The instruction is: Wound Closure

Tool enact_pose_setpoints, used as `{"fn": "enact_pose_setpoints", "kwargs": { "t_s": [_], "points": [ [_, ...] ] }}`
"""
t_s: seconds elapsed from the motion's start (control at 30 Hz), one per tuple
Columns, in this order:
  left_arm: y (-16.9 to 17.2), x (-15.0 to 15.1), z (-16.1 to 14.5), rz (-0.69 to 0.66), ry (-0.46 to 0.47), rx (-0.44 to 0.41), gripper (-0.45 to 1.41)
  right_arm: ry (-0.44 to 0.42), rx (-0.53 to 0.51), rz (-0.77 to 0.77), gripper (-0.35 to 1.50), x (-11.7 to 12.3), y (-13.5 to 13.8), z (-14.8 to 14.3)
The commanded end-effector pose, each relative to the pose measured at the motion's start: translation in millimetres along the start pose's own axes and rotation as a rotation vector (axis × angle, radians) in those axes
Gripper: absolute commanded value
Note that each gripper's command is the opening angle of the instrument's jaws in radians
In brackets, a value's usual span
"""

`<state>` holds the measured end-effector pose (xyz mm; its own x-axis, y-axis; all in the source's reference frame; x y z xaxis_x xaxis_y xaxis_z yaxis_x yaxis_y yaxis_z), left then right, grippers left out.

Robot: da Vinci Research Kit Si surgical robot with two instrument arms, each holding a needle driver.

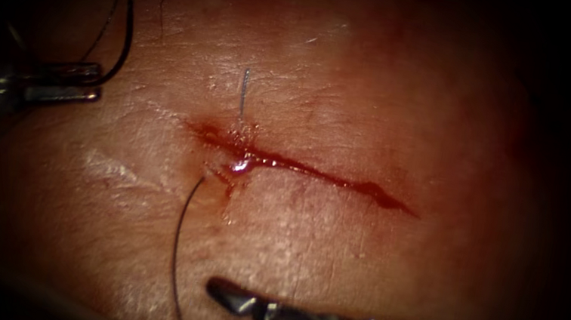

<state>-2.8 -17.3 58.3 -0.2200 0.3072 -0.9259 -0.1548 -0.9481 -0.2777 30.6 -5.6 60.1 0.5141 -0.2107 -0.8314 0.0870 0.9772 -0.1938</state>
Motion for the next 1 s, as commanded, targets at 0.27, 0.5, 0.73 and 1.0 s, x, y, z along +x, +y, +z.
{"fn": "enact_pose_setpoints", "kwargs": {
  "t_s": [0.27, 0.5, 0.73, 1.0],
  "points": [
    [0.9, -1.0, 0.6, -0.001, -0.004, -0.007, -0.45, -0.025, -0.040, 0.298, 1.29, -4.6, 12.5, -6.3],
    [0.9, -1.0, 0.5, -0.001, -0.004, -0.008, -0.45, 0.005, -0.008, 0.559, 1.09, -8.8, 17.0, 2.3],
    [0.9, -1.0, 0.5, -0.001, -0.004, -0.008, -0.45, -0.019, 0.014, 0.823, 1.11, -14.3, 17.1, 7.2],
    [0.9, -1.0, 0.5, -0.001, -0.004, -0.008, -0.45, 0.032, 0.089, 0.926, 1.09, -16.9, 14.7, 11.4]
  ]
}}
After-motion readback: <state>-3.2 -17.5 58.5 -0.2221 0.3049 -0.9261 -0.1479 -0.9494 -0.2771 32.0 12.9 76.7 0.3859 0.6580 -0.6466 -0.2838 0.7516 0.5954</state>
